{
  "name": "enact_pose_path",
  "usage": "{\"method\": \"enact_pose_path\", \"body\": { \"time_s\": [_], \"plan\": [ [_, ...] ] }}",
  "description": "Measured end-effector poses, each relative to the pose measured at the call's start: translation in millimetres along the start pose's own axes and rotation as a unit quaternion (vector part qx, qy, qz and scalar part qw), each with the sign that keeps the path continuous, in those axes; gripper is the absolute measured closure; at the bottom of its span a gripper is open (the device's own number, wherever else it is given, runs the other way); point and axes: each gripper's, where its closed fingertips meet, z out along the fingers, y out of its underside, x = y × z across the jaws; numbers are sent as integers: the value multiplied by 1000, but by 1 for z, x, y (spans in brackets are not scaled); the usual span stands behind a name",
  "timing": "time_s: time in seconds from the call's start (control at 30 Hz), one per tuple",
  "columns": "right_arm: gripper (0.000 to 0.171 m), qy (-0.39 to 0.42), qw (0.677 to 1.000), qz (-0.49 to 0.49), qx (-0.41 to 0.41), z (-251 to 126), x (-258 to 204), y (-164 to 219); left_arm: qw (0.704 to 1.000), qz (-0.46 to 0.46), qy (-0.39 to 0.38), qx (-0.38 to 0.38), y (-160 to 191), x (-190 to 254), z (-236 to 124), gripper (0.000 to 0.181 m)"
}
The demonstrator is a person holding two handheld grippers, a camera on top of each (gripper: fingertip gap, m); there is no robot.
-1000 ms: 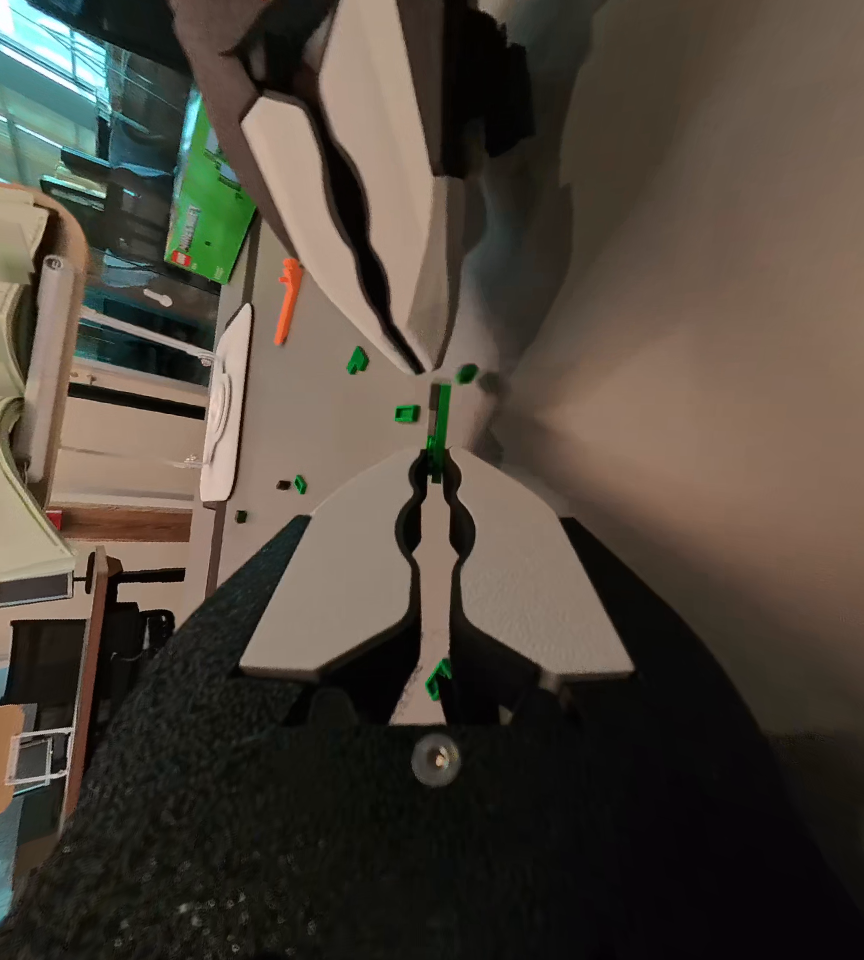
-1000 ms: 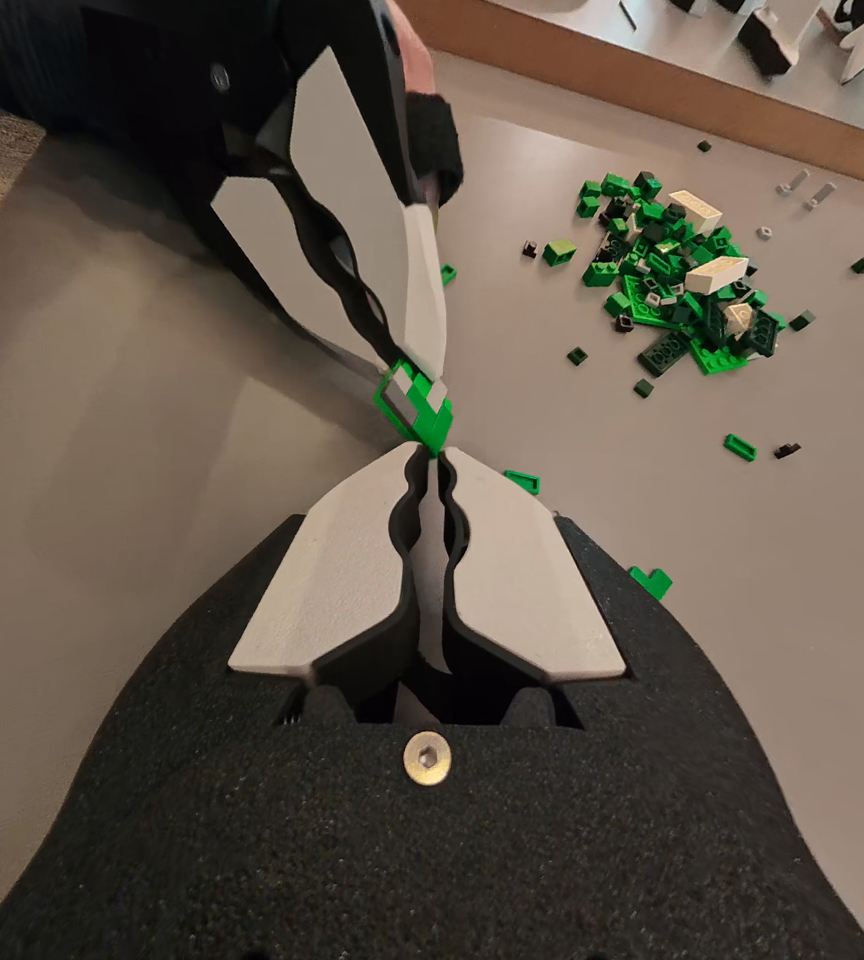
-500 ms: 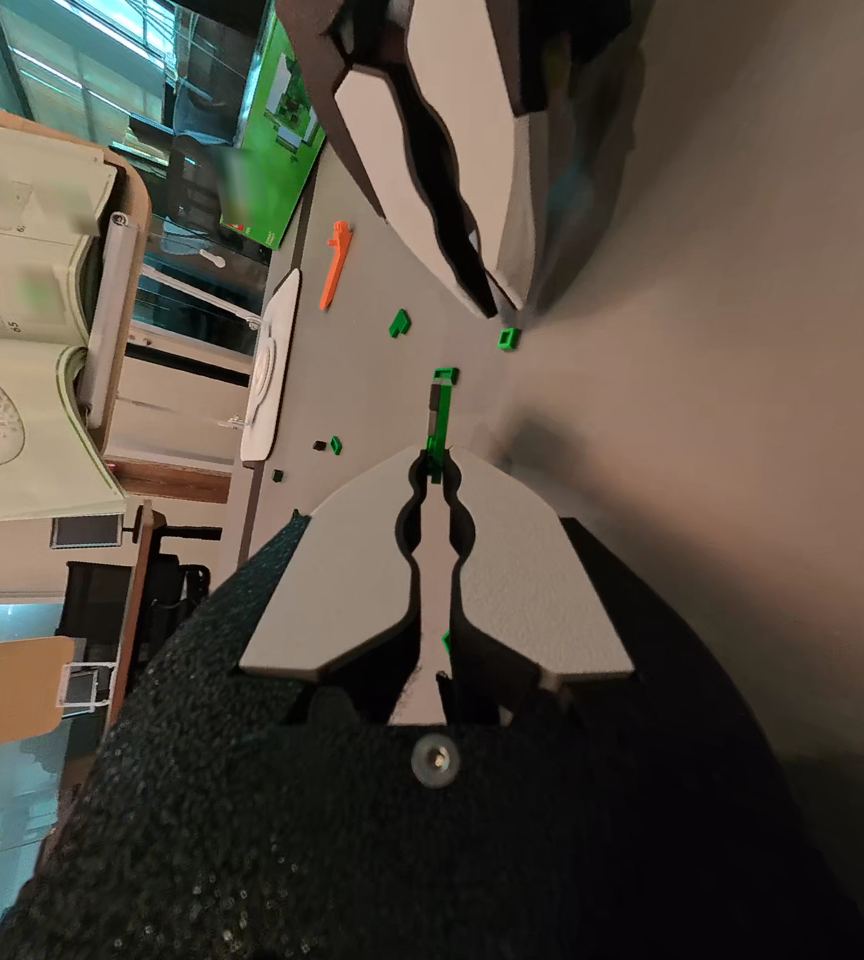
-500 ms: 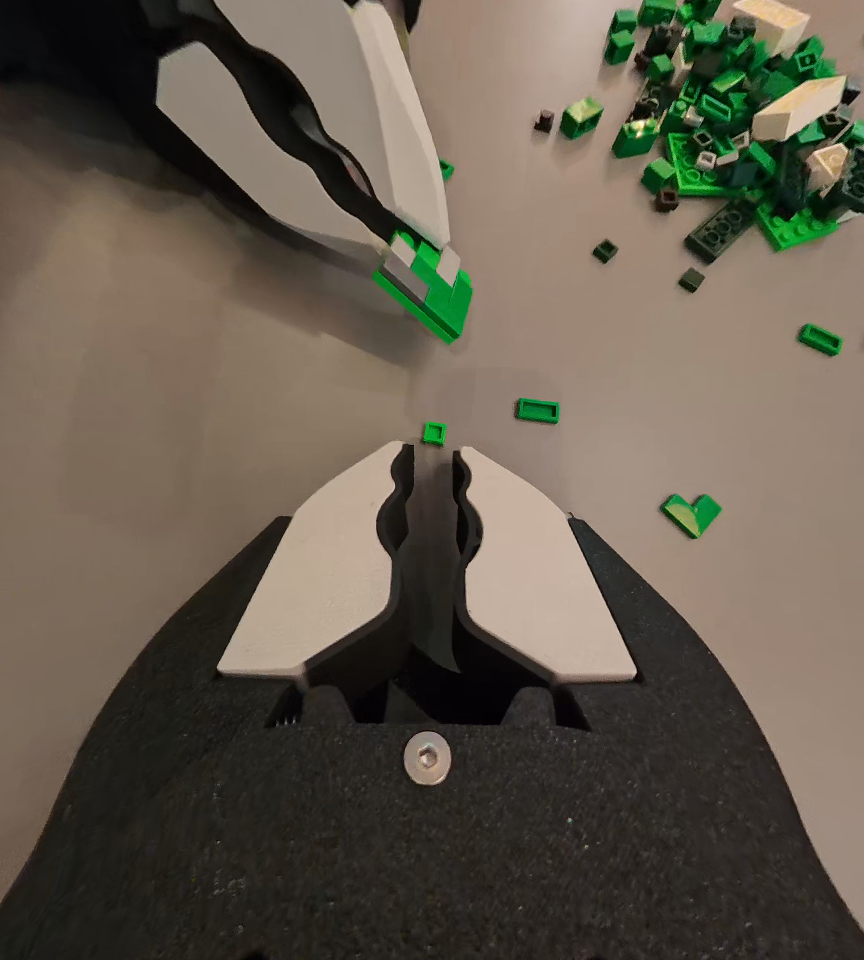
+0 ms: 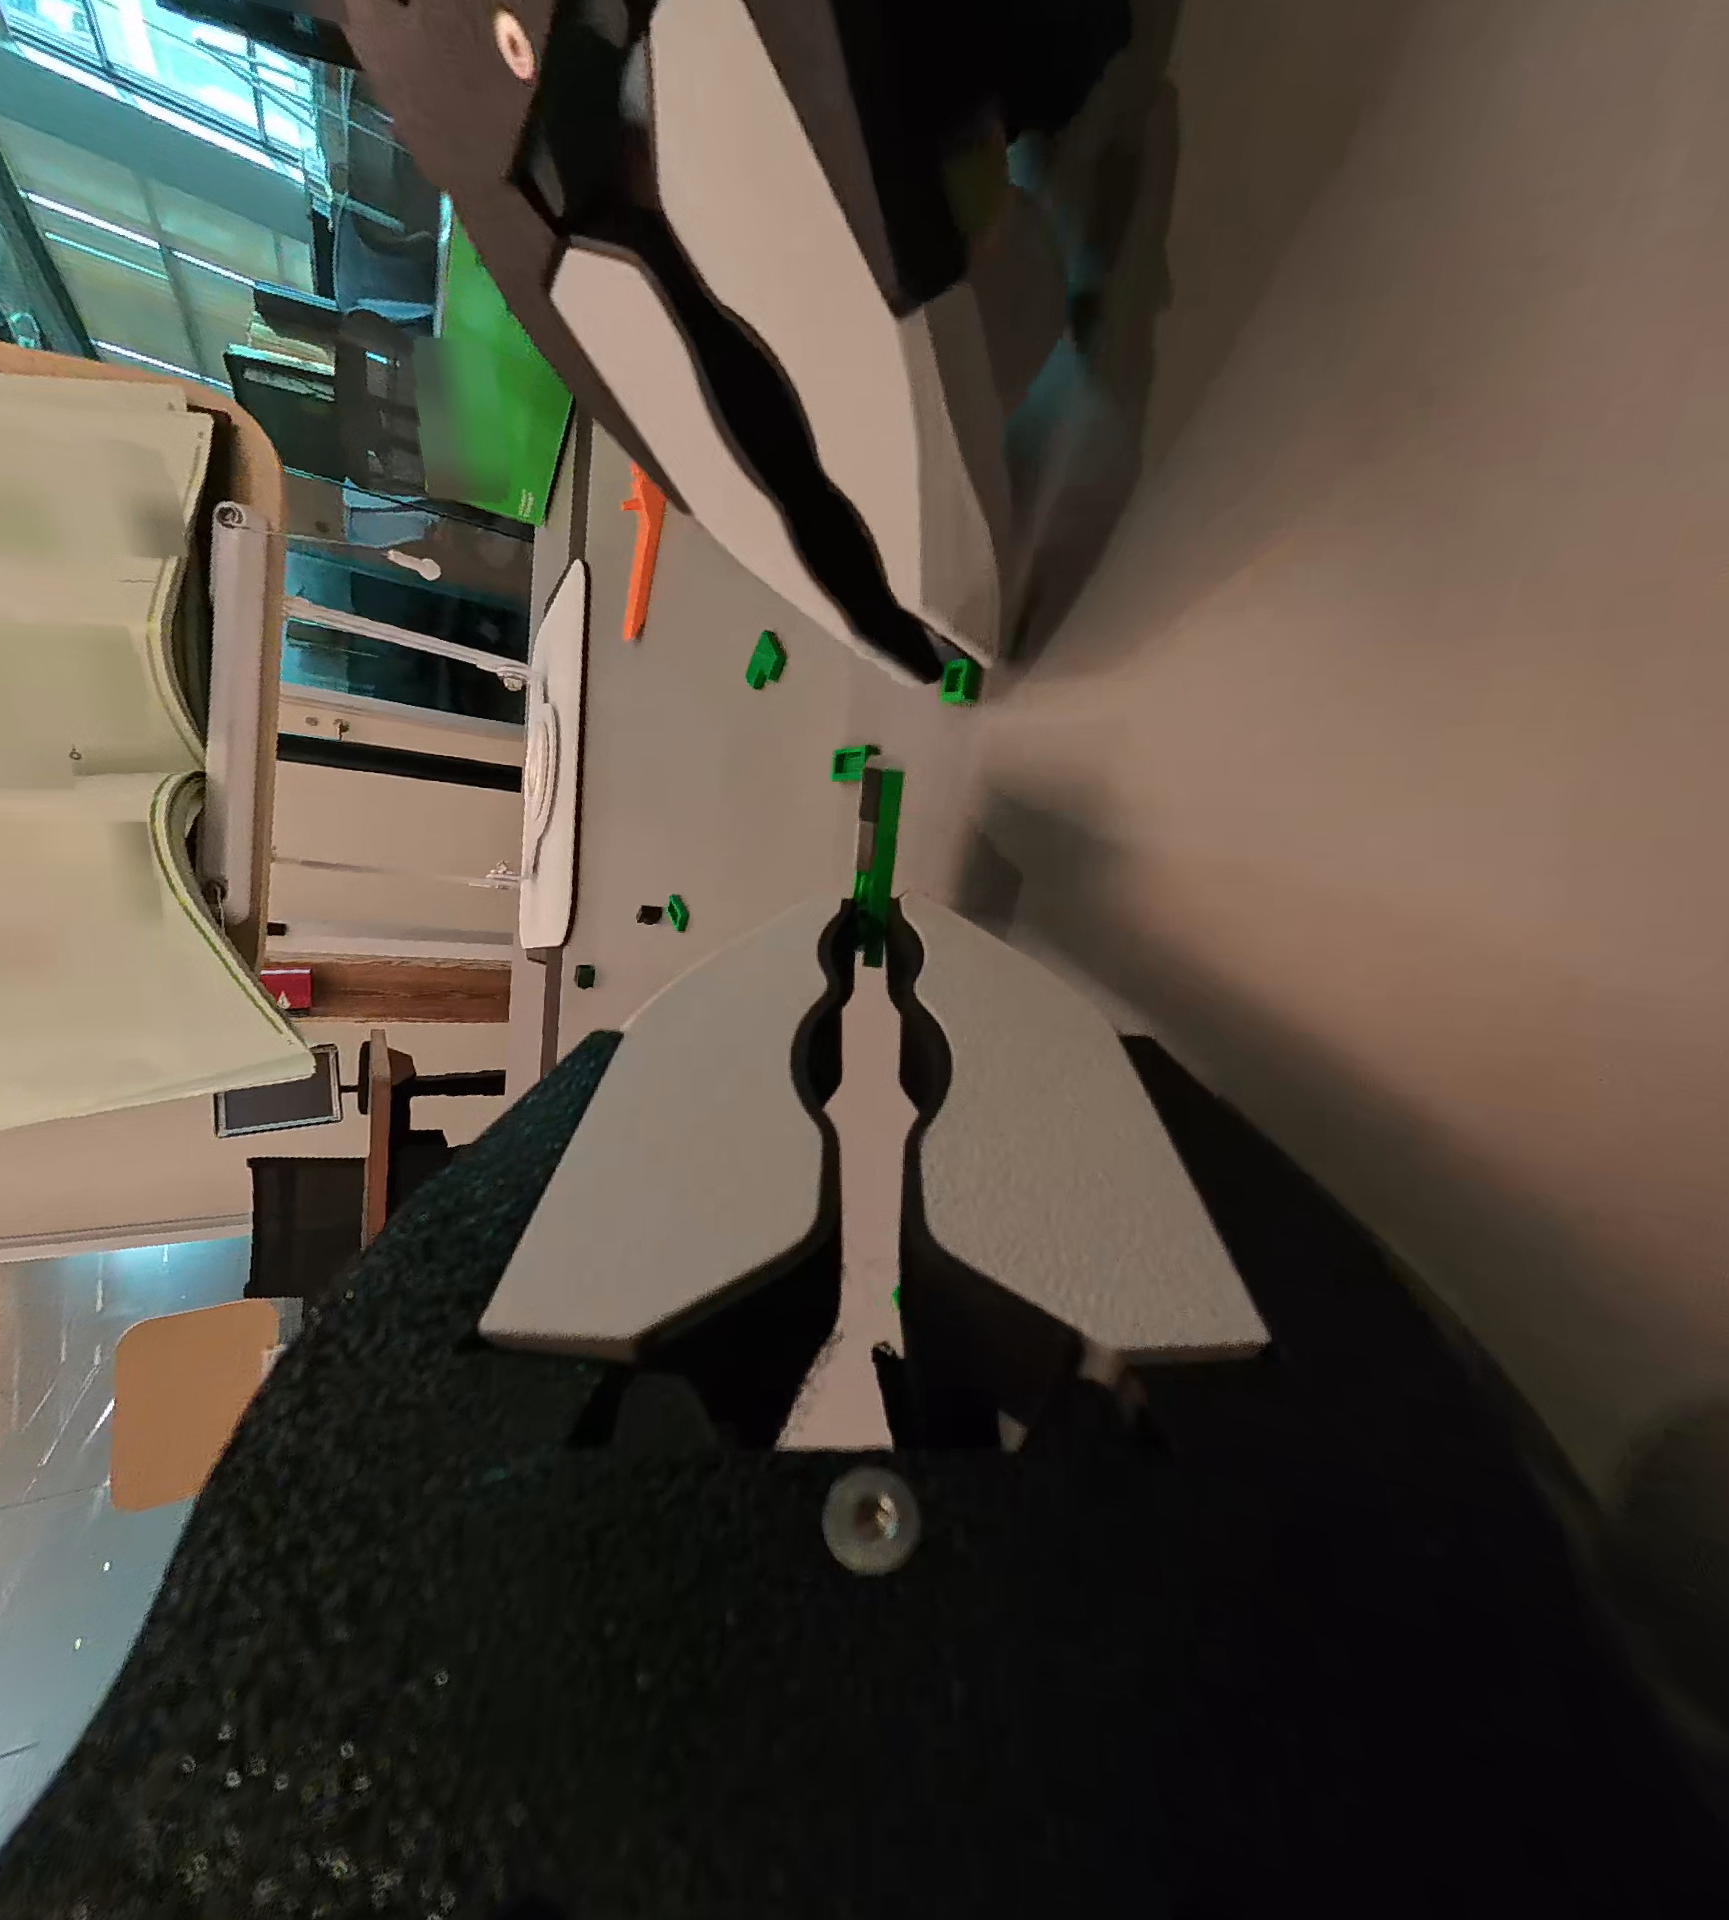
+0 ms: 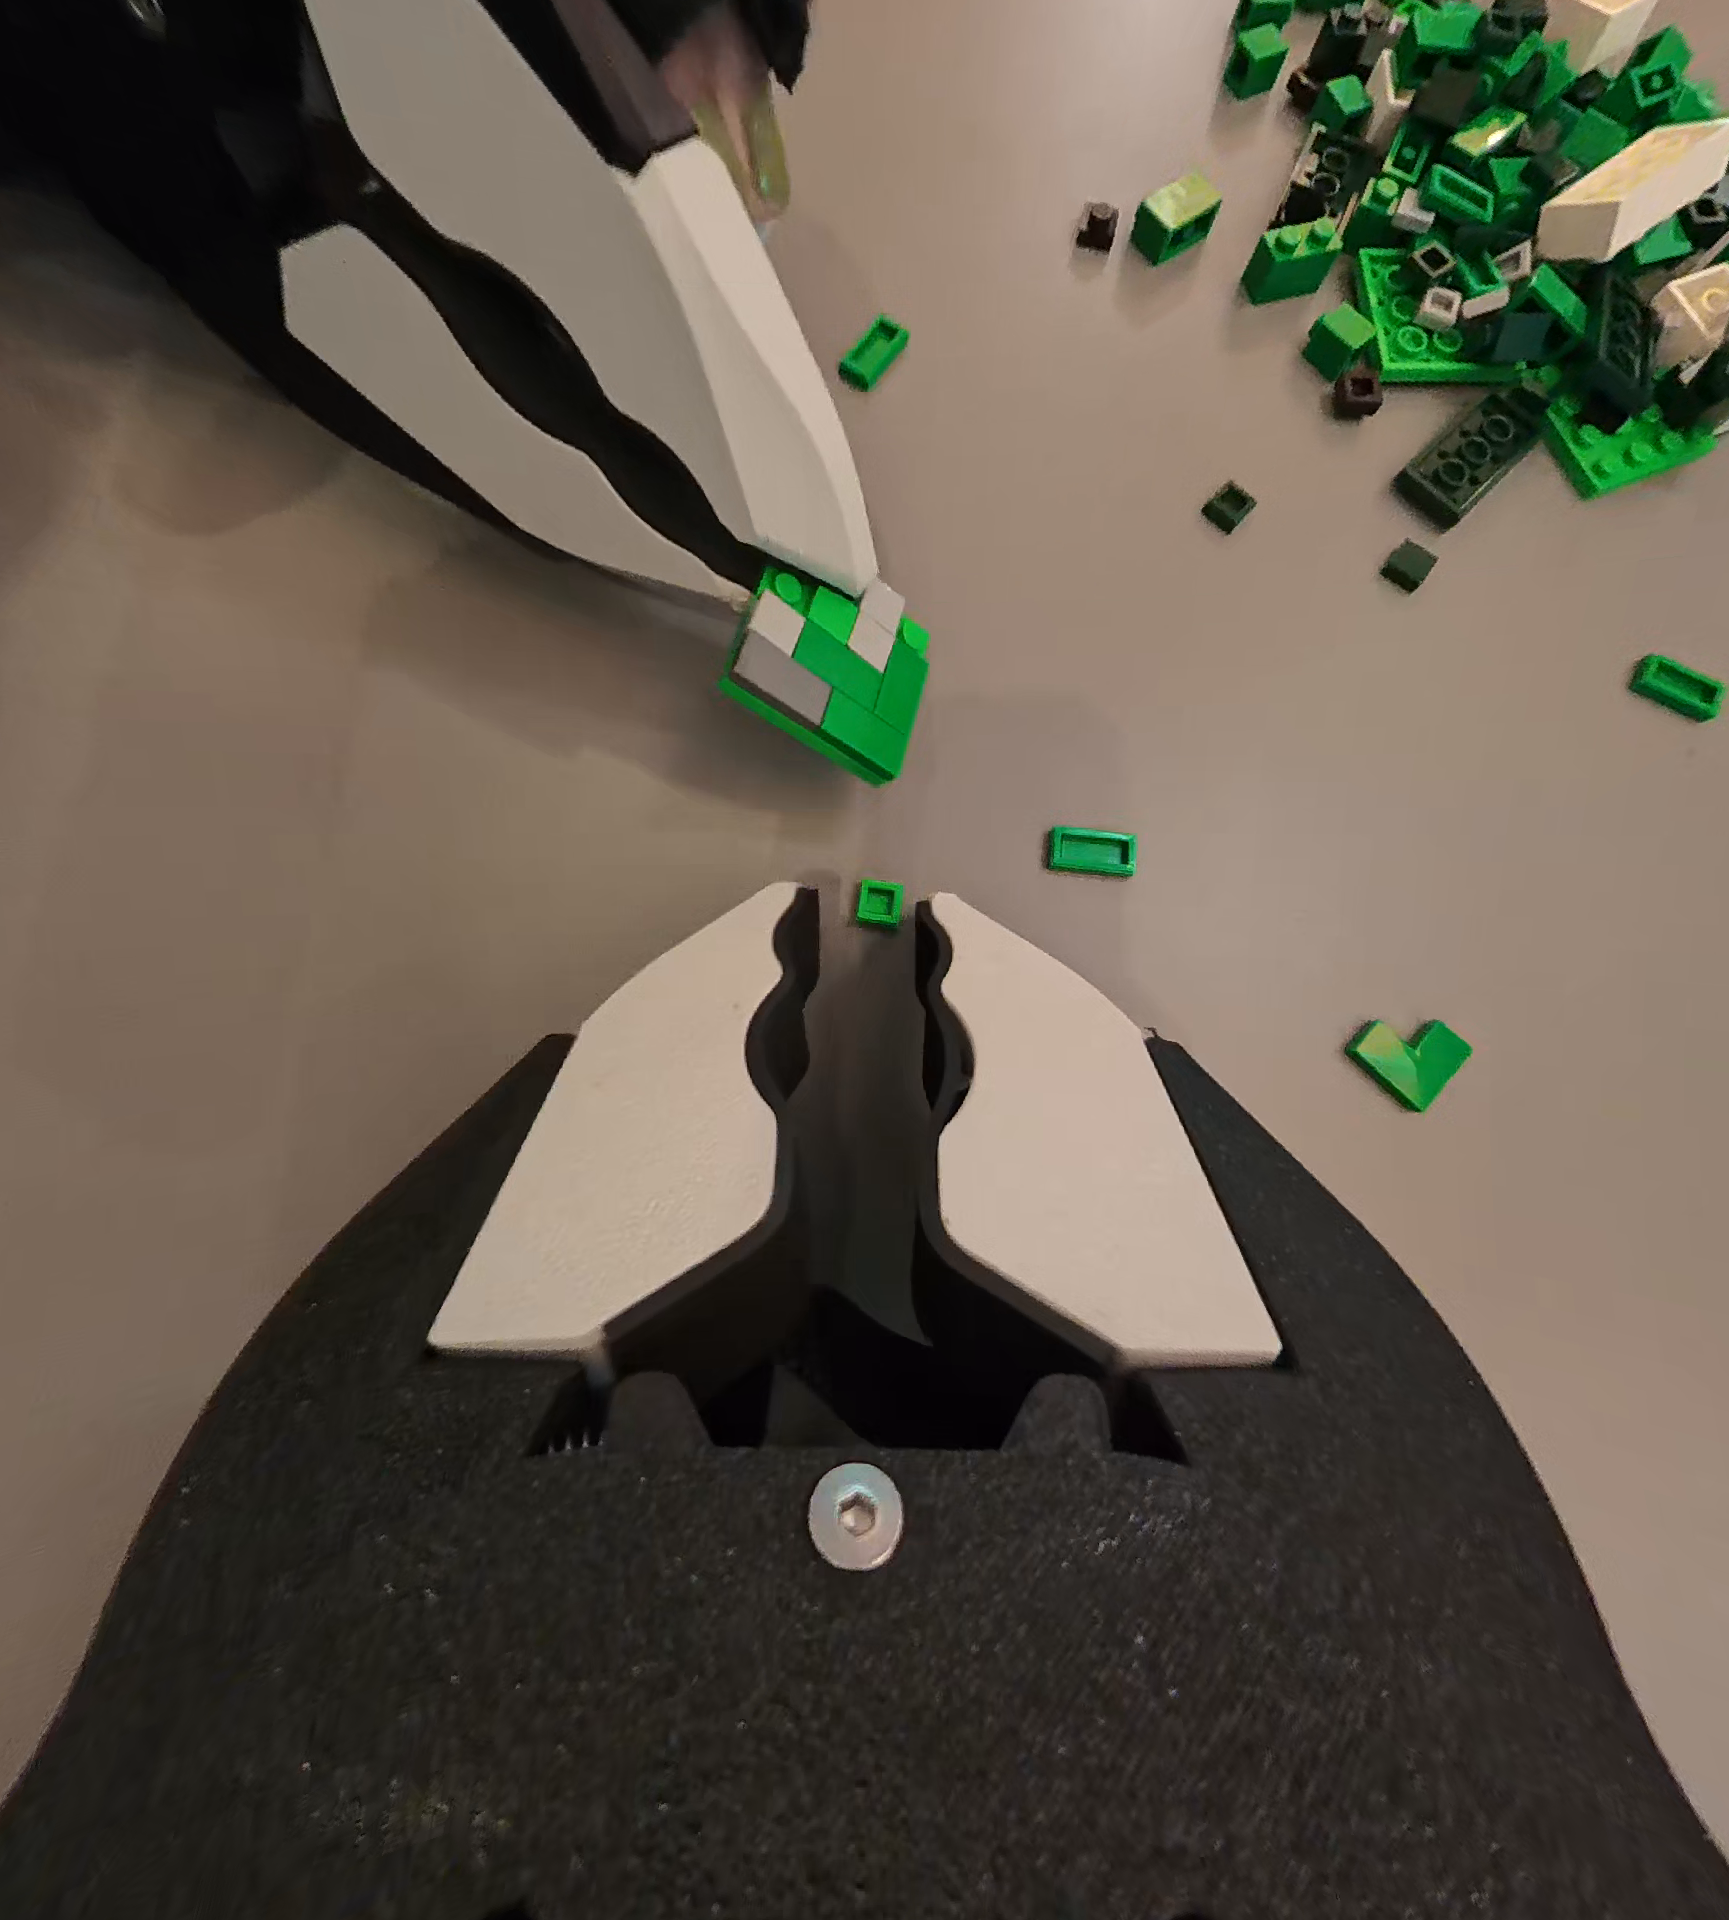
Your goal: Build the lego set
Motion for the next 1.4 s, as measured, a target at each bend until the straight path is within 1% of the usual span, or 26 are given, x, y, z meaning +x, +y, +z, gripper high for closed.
{"method": "enact_pose_path", "body": {
  "time_s": [0.1, 0.27, 0.37, 0.53, 0.63, 0.7, 0.73, 0.77, 0.83, 0.9, 0.93, 1.0, 1.07, 1.13, 1.17, 1.23, 1.33, 1.4],
  "plan": [
    [164, 16, 1000, -9, -11, 1, 2, 1, 1000, 0, -2, 0, 0, -1, -1, 176],
    [164, 23, 999, -23, -21, -7, 4, 4, 1000, 6, -7, 1, -2, -1, -1, 176],
    [164, 54, 998, -18, -15, -24, 15, 7, 1000, 6, -10, 6, -5, -1, -2, 176],
    [164, 135, 989, 19, 53, -62, 36, 11, 1000, 4, -15, 17, -9, -4, -3, 176],
    [165, 139, 980, 30, 137, -74, 33, 4, 998, -14, -37, 41, -22, -20, 2, 177],
    [165, 137, 971, 51, 188, -79, 37, -1, 996, -37, -68, 51, -28, -39, 10, 177],
    [165, 139, 969, 65, 195, -79, 42, -1, 994, -47, -82, 56, -30, -49, 16, 177],
    [165, 139, 970, 73, 186, -77, 47, 2, 992, -59, -95, 58, -30, -58, 24, 177],
    [165, 141, 980, 62, 129, -68, 53, 14, 988, -79, -122, 58, -24, -74, 39, 177],
    [165, 129, 990, 47, 43, -57, 53, 33, 984, -82, -146, 61, -20, -86, 51, 177],
    [164, 116, 992, 54, 5, -53, 51, 42, 982, -83, -156, 66, -20, -91, 57, 177],
    [164, 77, 993, 86, -34, -50, 45, 52, 979, -87, -166, 75, -21, -97, 65, 177],
    [164, 30, 988, 134, -74, -58, 40, 60, 979, -88, -165, 86, -22, -99, 68, 177],
    [165, 8, 974, 164, -155, -78, 40, 74, 978, -79, -169, 96, -22, -99, 64, 177],
    [165, -2, 961, 181, -207, -90, 39, 81, 975, -81, -177, 103, -22, -102, 58, 177],
    [165, -14, 922, 213, -322, -115, 36, 95, 969, -93, -203, 106, -13, -114, 47, 177],
    [165, -29, 835, 194, -515, -144, 28, 122, 963, -103, -237, 74, 16, -129, 38, 177],
    [165, -52, 778, 170, -602, -151, 21, 135, 959, -127, -248, 59, 34, -135, 35, 177]
  ]
}}
